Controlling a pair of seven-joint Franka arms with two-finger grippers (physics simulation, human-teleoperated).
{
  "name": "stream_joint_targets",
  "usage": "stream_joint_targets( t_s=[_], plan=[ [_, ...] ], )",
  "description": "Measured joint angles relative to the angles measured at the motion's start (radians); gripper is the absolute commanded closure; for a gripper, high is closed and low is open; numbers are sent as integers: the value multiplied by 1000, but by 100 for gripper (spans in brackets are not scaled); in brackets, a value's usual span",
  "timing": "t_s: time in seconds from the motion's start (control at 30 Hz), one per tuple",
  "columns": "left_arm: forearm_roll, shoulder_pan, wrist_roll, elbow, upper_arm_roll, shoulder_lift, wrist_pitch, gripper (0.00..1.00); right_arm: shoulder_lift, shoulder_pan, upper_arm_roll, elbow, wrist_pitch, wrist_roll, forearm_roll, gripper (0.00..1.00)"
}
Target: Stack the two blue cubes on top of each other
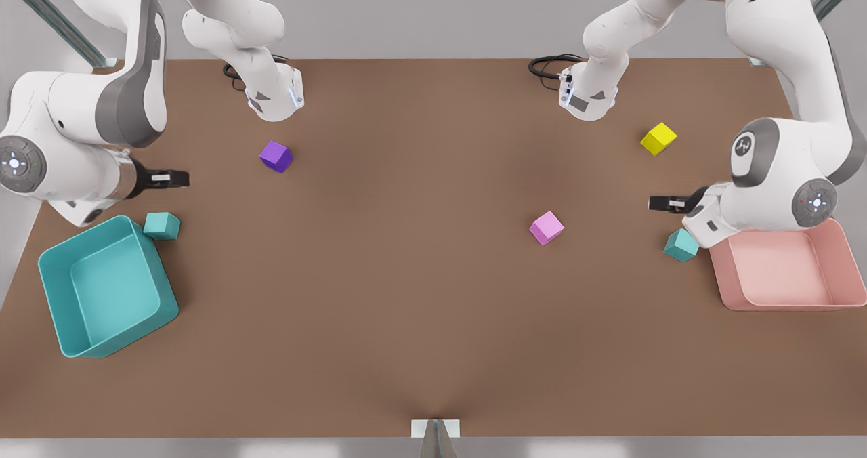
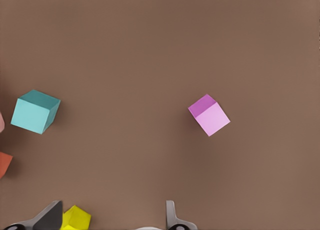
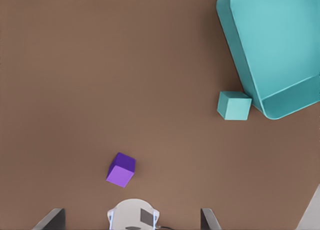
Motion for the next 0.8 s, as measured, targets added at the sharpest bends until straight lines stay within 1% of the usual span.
stream_joint_targets(
  t_s=[0.13,0.17,0.23,0.3,0.4,0.47,0.57,0.67,0.8],
  plan=[
    [4,1,3,0,0,2,42,0,11,10,3,1,38,-7,-30,0],
    [5,1,4,0,0,2,49,0,40,28,4,-1,46,-4,-45,1],
    [5,1,5,0,0,2,59,0,145,20,2,-16,76,19,-48,1],
    [6,1,5,0,0,2,67,0,190,-46,1,-94,119,53,-40,1],
    [6,1,7,0,0,2,75,0,202,-116,-2,-180,177,111,-33,0],
    [6,1,7,0,0,3,79,0,218,-133,-4,-177,199,148,-33,0],
    [6,1,8,-3,0,4,81,0,253,-228,-7,-162,263,207,14,0],
    [6,1,9,-3,0,5,82,0,253,-254,-7,-187,358,274,42,0],
    [6,1,10,-3,0,12,83,0,177,-263,-7,-271,445,341,49,0]
  ],
)
